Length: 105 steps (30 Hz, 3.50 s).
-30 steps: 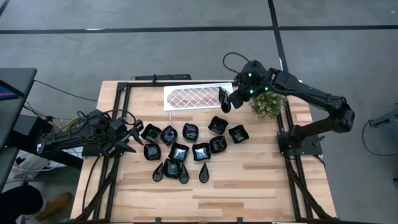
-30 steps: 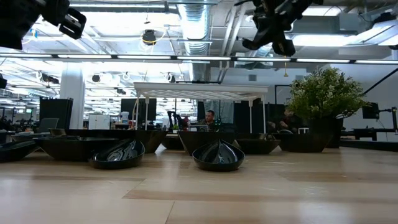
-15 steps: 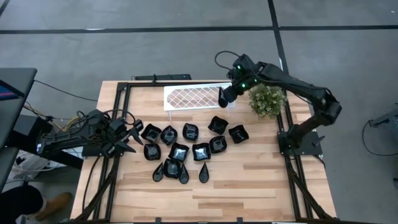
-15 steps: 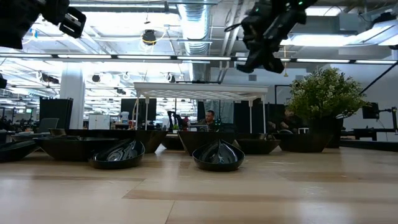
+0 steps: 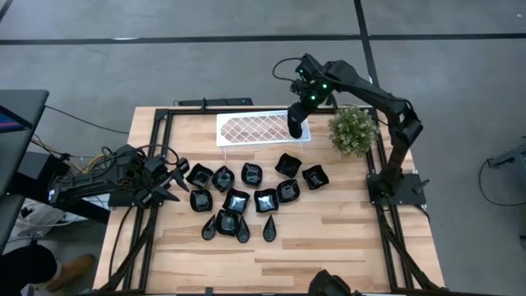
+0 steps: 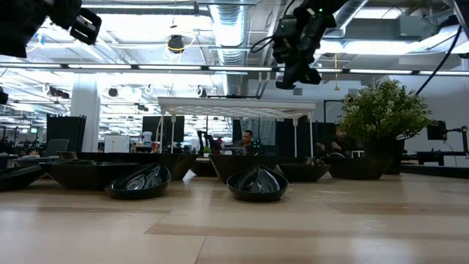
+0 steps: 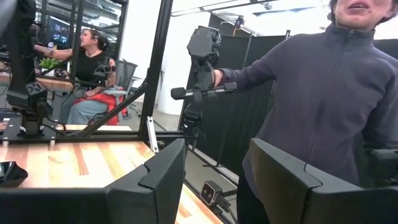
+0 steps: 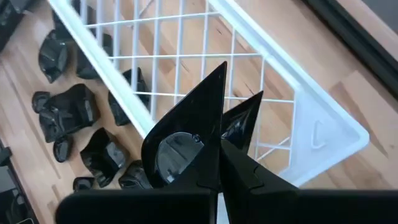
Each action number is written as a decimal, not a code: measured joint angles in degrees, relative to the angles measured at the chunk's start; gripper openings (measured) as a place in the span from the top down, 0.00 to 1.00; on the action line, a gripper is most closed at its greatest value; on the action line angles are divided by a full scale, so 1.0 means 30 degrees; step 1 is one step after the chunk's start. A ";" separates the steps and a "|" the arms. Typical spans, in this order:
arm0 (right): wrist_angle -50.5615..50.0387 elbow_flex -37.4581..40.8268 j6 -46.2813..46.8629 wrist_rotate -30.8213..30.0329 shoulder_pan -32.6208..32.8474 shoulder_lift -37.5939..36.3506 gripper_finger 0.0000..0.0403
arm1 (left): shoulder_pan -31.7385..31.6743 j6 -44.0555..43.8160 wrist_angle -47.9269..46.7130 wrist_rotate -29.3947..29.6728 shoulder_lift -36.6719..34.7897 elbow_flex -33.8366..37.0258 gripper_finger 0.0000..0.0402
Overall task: Pick & Place Mini shaped plates
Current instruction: Stack the drop-shaped plate on top of the drop-shaped plate on the shelf
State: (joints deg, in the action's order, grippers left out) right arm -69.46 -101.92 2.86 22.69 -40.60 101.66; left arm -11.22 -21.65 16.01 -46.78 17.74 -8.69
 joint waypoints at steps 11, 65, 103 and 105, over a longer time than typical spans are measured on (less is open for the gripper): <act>-0.0749 0.0025 0.1030 -0.1377 -0.0101 0.0593 1.00 | -0.0001 0.0000 -0.0007 0.0003 0.0000 0.0000 0.55; -0.0802 0.0032 0.1677 -0.4239 0.1430 0.0571 1.00 | -0.0003 0.0000 0.0270 0.0000 0.0000 0.0000 0.55; -0.0118 0.0958 0.1877 -0.3715 0.1268 0.0396 1.00 | 0.0000 0.0000 0.0387 -0.0003 0.0000 0.0000 0.55; -0.0145 0.0958 0.1891 -0.3710 0.1268 0.0396 1.00 | 0.0000 0.0000 0.0403 0.0003 0.0000 0.0000 0.55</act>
State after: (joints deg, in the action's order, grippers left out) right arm -69.90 -99.04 8.53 11.56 -36.80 102.85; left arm -11.22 -21.65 17.22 -46.77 17.74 -8.69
